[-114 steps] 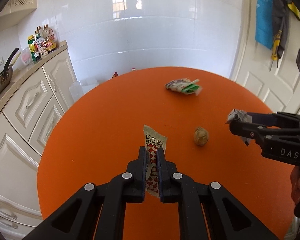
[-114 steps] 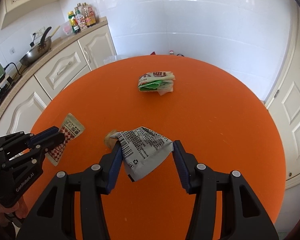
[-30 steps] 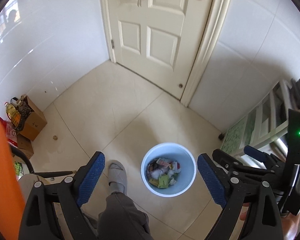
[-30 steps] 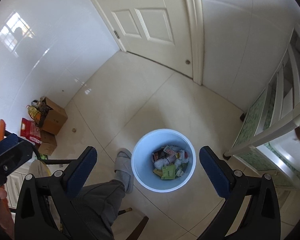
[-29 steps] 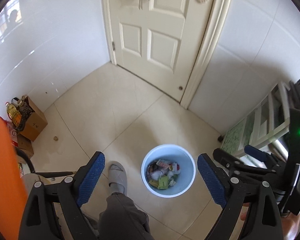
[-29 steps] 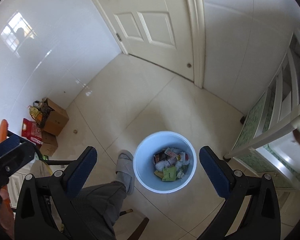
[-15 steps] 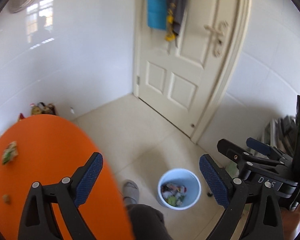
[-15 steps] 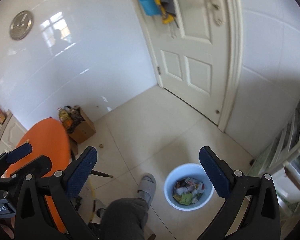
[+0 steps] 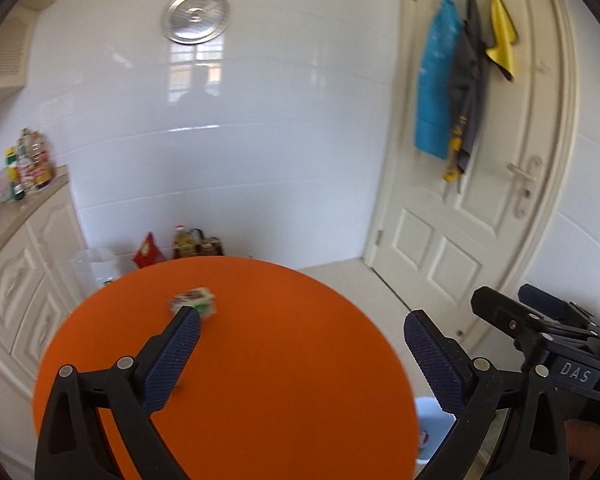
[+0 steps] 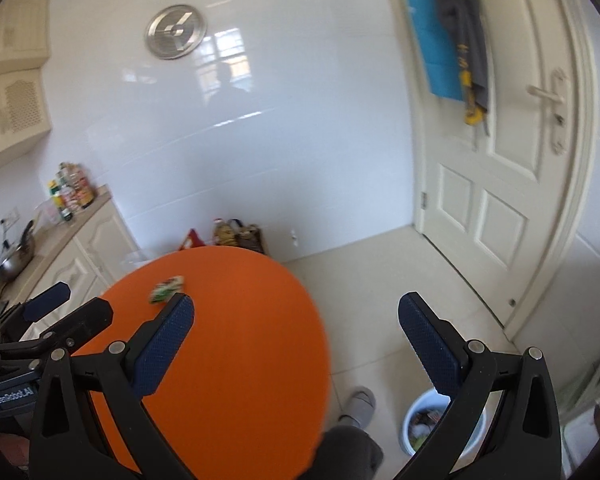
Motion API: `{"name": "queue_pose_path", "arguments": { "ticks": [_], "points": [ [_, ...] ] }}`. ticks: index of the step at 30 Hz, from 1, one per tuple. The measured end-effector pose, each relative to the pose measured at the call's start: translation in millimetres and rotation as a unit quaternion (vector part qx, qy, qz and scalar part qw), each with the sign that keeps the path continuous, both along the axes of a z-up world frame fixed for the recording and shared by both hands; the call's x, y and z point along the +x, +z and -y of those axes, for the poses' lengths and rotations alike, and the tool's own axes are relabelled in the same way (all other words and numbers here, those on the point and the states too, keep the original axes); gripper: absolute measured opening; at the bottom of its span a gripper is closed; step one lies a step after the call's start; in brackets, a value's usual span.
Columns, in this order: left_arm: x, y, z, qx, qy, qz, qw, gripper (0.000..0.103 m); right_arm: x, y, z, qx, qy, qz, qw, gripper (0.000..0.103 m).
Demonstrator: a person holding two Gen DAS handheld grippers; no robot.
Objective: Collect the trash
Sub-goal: 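Move both open tools back over the orange table, then grasp the small brown ball with the left gripper while the right gripper grasps the green-and-white packet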
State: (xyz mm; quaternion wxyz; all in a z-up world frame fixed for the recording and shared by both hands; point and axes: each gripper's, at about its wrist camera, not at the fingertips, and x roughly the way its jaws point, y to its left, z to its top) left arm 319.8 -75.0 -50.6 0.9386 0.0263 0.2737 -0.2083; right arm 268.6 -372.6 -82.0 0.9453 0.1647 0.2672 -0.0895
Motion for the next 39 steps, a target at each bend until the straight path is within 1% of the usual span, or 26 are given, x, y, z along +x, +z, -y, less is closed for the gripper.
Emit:
{"name": "queue_pose_path", "arguments": {
  "ticks": [5,9,13,16,17,21,22,23,24,27,30,35,37,39],
  "points": [
    [-24.8,2.9,-53.1,-0.020,0.062,0.021,0.9977,0.102,15.4,23.5,-50.7,-0.015,0.052,0.028,0.998,0.103],
    [-50.3,3.0,-94.0,-0.033,0.108,0.037,0.9929,0.102,23.5,43.1,-91.7,-0.034,0.091,0.051,0.994,0.103],
    [-72.3,-7.8,-114.8,-0.028,0.145,0.050,0.9878,0.102,26.3,50.3,-117.1,-0.046,0.115,0.061,0.990,0.103],
    [-84.7,-24.4,-119.2,-0.022,0.151,0.041,0.9874,0.102,33.2,48.8,-127.6,-0.048,0.121,0.059,0.990,0.103],
    [-84.2,-28.6,-114.8,-0.018,0.154,0.038,0.9872,0.102,35.7,46.9,-129.4,-0.050,0.123,0.055,0.990,0.103],
    [-67.7,-49.6,-101.0,-0.008,0.153,0.012,0.9882,0.102,49.5,36.9,-129.9,-0.051,0.127,0.041,0.990,0.103],
    [-66.9,-58.6,-97.4,-0.005,0.150,0.003,0.9886,0.102,54.0,33.6,-128.0,-0.051,0.127,0.036,0.990,0.103],
    [-56.9,-60.4,-90.3,-0.003,0.148,-0.002,0.9890,0.102,59.3,29.4,-125.5,-0.049,0.127,0.031,0.990,0.103],
    [-53.0,-70.1,-84.3,0.002,0.144,-0.014,0.9894,0.102,65.6,24.4,-123.2,-0.046,0.128,0.024,0.990,0.103],
    [-22.1,-84.7,-61.7,0.017,0.137,-0.039,0.9896,0.102,83.6,8.8,-118.8,-0.041,0.128,0.005,0.991,0.103],
    [6.7,-107.2,-39.0,0.028,0.122,-0.077,0.9891,0.102,103.6,-8.8,-115.2,-0.035,0.129,-0.018,0.991,0.103],
    [66.1,-131.3,2.8,0.042,0.109,-0.127,0.9850,0.100,131.8,-41.7,-108.0,-0.024,0.130,-0.056,0.990,0.103],
    [83.6,-140.9,17.5,0.045,0.104,-0.146,0.9827,0.095,143.5,-54.9,-106.1,-0.022,0.130,-0.073,0.989,0.103],
    [97.7,-149.1,30.2,0.048,0.098,-0.161,0.9808,0.085,156.0,-69.9,-104.5,-0.015,0.131,-0.090,0.987,0.103]
  ]
}}
